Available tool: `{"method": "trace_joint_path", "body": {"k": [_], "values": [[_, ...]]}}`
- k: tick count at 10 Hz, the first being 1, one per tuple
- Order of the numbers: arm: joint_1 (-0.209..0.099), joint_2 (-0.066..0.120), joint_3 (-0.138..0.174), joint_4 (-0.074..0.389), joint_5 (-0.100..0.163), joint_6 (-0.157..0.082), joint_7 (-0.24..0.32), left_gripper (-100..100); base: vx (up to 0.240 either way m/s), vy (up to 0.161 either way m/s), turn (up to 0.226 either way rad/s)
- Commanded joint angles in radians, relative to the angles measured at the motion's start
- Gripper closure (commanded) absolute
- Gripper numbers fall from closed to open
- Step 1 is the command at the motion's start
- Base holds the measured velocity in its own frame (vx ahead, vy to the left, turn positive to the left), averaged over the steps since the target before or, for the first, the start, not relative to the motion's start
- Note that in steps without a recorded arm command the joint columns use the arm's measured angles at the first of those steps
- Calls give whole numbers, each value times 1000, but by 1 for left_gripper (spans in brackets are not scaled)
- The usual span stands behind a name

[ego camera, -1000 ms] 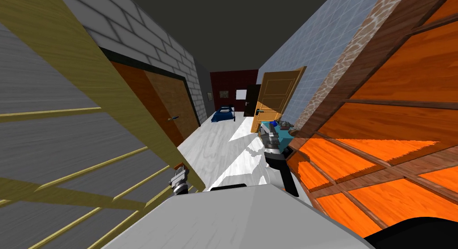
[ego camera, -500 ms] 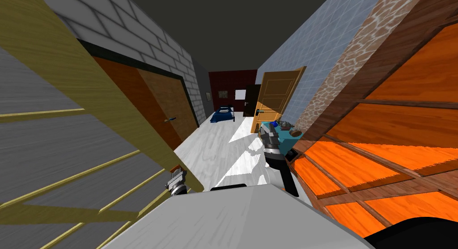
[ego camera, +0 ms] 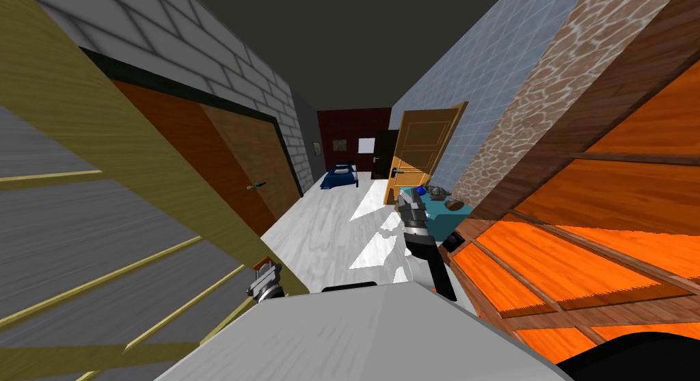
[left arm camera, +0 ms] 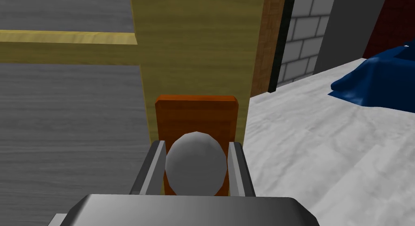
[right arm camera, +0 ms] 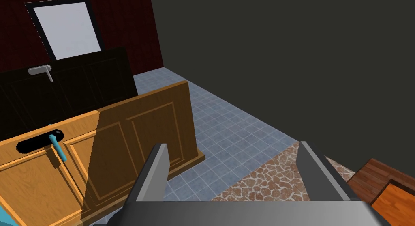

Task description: Push the door open

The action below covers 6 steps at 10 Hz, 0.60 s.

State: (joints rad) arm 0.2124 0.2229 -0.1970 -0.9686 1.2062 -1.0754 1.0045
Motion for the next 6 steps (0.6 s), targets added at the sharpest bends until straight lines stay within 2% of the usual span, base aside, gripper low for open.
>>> {"method": "trace_joint_path", "body": {"k": [1,2,3,4,5,6], "values": [[11,-11,33,-13,10,-6,-23,100,159,70,-42],[14,-18,46,-15,13,-7,-30,100,175,63,-21],[8,-14,33,-4,10,-3,-16,100,77,33,7],[-13,-30,67,11,-24,1,-18,100,66,41,158],[-21,-37,78,18,-38,3,-18,100,95,51,149],[-40,-55,107,33,-70,9,-18,100,105,88,174]]}}
